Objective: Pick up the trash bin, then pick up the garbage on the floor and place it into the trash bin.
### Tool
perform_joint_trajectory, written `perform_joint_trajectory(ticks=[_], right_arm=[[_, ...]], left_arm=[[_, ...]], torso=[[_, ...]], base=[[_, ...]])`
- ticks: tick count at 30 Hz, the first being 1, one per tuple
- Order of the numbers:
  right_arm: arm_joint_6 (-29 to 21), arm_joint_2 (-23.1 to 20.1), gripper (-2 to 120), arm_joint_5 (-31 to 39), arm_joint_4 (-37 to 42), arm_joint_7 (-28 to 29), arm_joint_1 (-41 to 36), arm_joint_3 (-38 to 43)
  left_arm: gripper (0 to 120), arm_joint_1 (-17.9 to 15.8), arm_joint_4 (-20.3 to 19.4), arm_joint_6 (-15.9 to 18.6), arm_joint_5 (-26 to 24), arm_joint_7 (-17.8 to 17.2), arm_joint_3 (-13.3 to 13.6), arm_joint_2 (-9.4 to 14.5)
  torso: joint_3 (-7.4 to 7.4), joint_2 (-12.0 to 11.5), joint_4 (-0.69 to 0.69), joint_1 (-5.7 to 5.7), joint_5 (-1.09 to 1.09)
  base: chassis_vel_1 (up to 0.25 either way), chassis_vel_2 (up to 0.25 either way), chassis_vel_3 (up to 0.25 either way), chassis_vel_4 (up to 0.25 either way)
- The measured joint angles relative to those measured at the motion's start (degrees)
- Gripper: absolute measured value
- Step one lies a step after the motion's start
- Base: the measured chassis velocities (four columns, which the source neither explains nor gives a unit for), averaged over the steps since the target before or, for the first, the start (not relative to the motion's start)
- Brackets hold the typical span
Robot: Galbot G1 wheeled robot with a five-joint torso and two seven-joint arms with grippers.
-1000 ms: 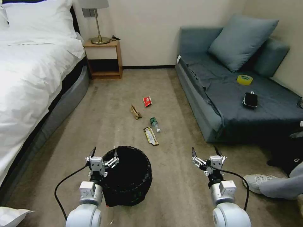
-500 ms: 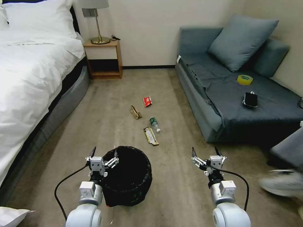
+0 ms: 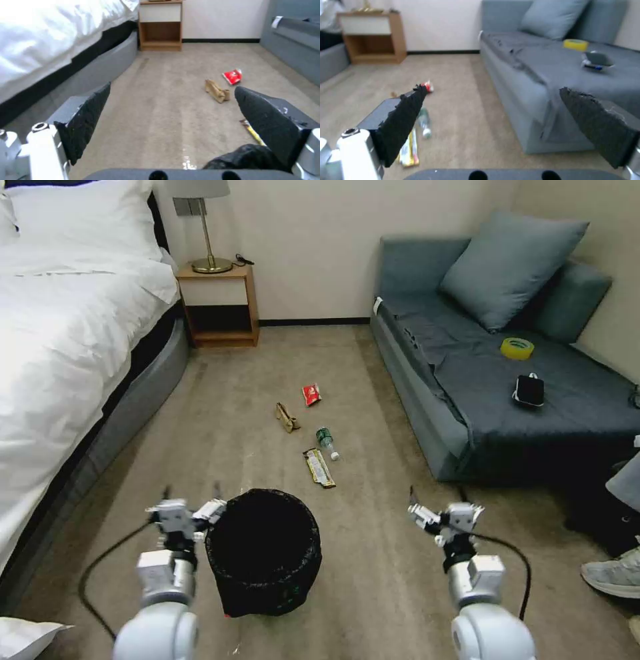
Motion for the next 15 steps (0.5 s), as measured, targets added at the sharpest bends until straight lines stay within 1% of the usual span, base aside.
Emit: perform_joint_trajectory(ticks=[1, 3, 4, 7, 9, 11, 15], right_arm=[[-2.7, -0.3, 100, 1.1, 2.9, 2.1, 0.2, -0.3], [-3.3, -0.3, 100, 1.3, 3.5, 2.5, 0.3, -0.3], [-4.9, -0.7, 100, 2.2, 5.4, 3.8, 0.3, -0.3], [-5.4, -2.8, 100, 3.2, 7.3, 4.5, -0.2, 1.1], [-5.4, -2.9, 100, 3.2, 7.3, 4.5, -0.3, 1.1], [-5.4, -3.3, 100, 3.3, 7.4, 4.5, -0.5, 1.3], [-5.4, -3.6, 100, 3.3, 7.5, 4.5, -0.7, 1.3]], left_arm=[[100, 0.2, -0.4, 0.1, -0.2, -0.2, -0.4, 0.5], [100, 0.3, -0.5, 0.1, -0.2, -0.3, -0.6, 0.7], [100, 0.7, -1.2, 0.2, -0.4, -0.5, -0.7, 1.3], [100, 1.1, -2.2, 1.2, -2.1, -1.8, -0.7, 2.9], [100, 1.1, -2.2, 1.3, -2.2, -1.9, -0.7, 3.1], [100, 1.1, -2.3, 1.7, -2.8, -2.2, -0.7, 3.8], [100, 1.1, -2.3, 2.0, -3.1, -2.5, -0.8, 4.4]], torso=[[0.0, 0.0, 0.0, 0.0, -0.01], [0.0, 0.0, 0.0, 0.0, -0.01], [0.0, 0.0, 0.01, 0.0, 0.01], [0.0, 0.0, 0.0, 0.0, -0.01], [0.0, 0.0, 0.0, 0.0, 0.0], [0.0, 0.0, -0.01, 0.0, 0.02], [0.0, 0.0, 0.0, 0.0, 0.01]], base=[[0.0, 0.0, 0.0, 0.0], [0.0, 0.0, 0.0, 0.0], [0.0, 0.0, 0.0, 0.0], [0.0, 0.0, 0.0, 0.0], [0.0, 0.0, 0.0, 0.0], [0.0, 0.0, 0.0, 0.0], [0.0, 0.0, 0.0, 0.0]])
